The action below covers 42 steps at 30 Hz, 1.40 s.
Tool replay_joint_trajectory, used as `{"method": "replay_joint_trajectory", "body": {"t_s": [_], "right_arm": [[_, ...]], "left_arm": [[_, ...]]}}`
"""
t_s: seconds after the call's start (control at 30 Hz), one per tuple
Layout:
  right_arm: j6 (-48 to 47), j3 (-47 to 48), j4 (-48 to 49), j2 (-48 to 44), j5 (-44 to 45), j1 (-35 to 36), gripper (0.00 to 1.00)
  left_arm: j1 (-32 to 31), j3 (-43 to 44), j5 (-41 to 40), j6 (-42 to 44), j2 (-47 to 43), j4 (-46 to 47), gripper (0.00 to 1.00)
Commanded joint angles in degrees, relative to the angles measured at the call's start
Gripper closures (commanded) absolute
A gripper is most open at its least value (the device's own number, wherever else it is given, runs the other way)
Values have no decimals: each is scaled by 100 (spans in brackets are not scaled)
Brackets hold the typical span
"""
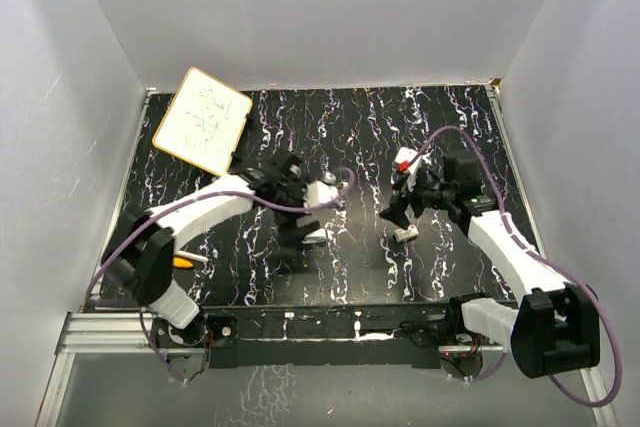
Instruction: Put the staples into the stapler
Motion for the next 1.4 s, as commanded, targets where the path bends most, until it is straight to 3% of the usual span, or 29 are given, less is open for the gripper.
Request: {"method": "replay_joint_trajectory", "body": {"t_s": [0.0, 0.13, 0.3, 0.73, 1.07, 1.2, 1.3, 1.37], "right_arm": [[-439, -203, 595, 436, -242, 580, 16], [-433, -167, 1157, 1153, 300, 1600, 16], [-346, 285, 1492, 2133, 829, 2443, 15], [-647, 1126, 1609, 3621, 1125, 3336, 19], [-976, 1168, 1386, 3688, 1030, 3408, 56], [-819, 1315, 1218, 3419, 940, 3400, 79], [-565, 1472, 1067, 2929, 738, 3231, 91], [-174, 1574, 1044, 2455, 360, 2940, 92]], "left_arm": [[1102, -176, 710, -46, -1138, -133, 9], [2159, -80, 1149, -492, -1453, -250, 9], [2876, -80, 1442, -837, -1777, -265, 10], [3234, -450, 1356, -1320, -2438, 162, 7], [3238, -301, 1459, -1147, -2380, 66, 7], [3239, -356, 1635, -925, -2416, 160, 4], [3238, -419, 2180, -901, -2444, 286, 3], [3235, -396, 2835, -1020, -2424, 419, 3]]}}
